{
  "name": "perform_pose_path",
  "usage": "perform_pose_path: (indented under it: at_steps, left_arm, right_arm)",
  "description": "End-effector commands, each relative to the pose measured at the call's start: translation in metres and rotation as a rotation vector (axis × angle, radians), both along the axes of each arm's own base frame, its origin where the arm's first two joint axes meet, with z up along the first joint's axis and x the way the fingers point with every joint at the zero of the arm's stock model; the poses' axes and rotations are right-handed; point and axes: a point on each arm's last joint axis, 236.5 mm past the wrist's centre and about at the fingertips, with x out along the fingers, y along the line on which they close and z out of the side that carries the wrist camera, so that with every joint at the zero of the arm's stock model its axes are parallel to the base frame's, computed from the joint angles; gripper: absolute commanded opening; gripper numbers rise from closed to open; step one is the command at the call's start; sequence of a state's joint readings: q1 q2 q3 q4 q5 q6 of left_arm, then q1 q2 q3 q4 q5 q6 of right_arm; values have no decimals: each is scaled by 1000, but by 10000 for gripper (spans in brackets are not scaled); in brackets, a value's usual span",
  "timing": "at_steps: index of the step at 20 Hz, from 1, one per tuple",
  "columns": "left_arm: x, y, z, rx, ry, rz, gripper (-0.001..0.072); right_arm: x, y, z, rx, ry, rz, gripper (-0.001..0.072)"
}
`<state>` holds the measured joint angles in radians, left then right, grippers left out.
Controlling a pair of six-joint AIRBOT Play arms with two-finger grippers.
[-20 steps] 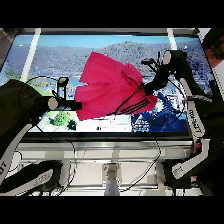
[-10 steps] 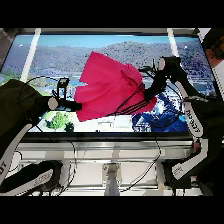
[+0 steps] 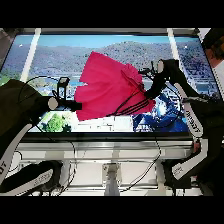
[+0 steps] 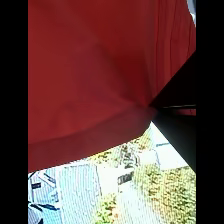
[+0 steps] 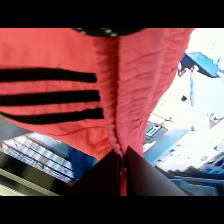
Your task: Fold the clothes and pants, and hang the long-sleeved shirts on hangers.
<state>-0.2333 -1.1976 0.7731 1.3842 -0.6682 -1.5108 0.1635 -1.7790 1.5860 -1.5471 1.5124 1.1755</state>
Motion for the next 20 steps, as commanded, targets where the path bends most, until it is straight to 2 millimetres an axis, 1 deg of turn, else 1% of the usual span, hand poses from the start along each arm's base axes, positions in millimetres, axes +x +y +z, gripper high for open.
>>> perform_pose_path:
  at_steps: [1,2,3,4,5,6,7,9,11,12,13,14,15,16,17,18,19,20]
  left_arm:
    - [12,-1,7,-6,-60,3,8]
    - [12,-1,7,-5,-60,3,8]
    - [12,0,7,0,-61,0,7]
    - [13,2,7,15,-65,-7,8]
    - [14,6,6,38,-72,-18,8]
    - [16,10,7,65,-85,-32,7]
    - [19,13,8,87,-102,-42,8]
    - [26,20,11,105,-131,-40,8]
    - [30,34,11,93,-126,22,10]
    - [31,44,11,81,-118,72,84]
    - [32,55,11,70,-108,120,309]
    - [30,65,9,51,-85,186,469]
    - [24,75,5,41,-44,241,484]
    - [10,85,-2,43,25,273,483]
    - [-8,90,-10,48,113,288,482]
    - [-25,92,-17,58,187,268,481]
    - [-40,88,-21,52,249,214,445]
    - [-48,76,-21,10,282,160,396]
  right_arm:
    - [3,20,5,140,18,-253,10]
    - [7,40,15,292,39,-327,10]
    - [15,55,28,434,51,-396,10]
    - [25,63,44,565,57,-463,10]
    - [34,63,58,658,60,-518,10]
    - [39,59,66,713,64,-556,10]
    - [42,52,70,740,64,-591,11]
    - [42,39,66,741,74,-635,11]
    - [36,36,56,736,97,-655,11]
    - [34,36,50,728,105,-665,10]
    - [32,34,44,716,108,-673,10]
    - [31,34,41,713,112,-679,10]
    - [30,34,40,709,116,-678,11]
    - [29,34,39,708,118,-678,10]
    - [29,33,38,703,116,-677,11]
    - [29,32,37,695,115,-674,10]
    - [27,30,35,686,112,-659,10]
    - [26,29,35,682,111,-645,10]
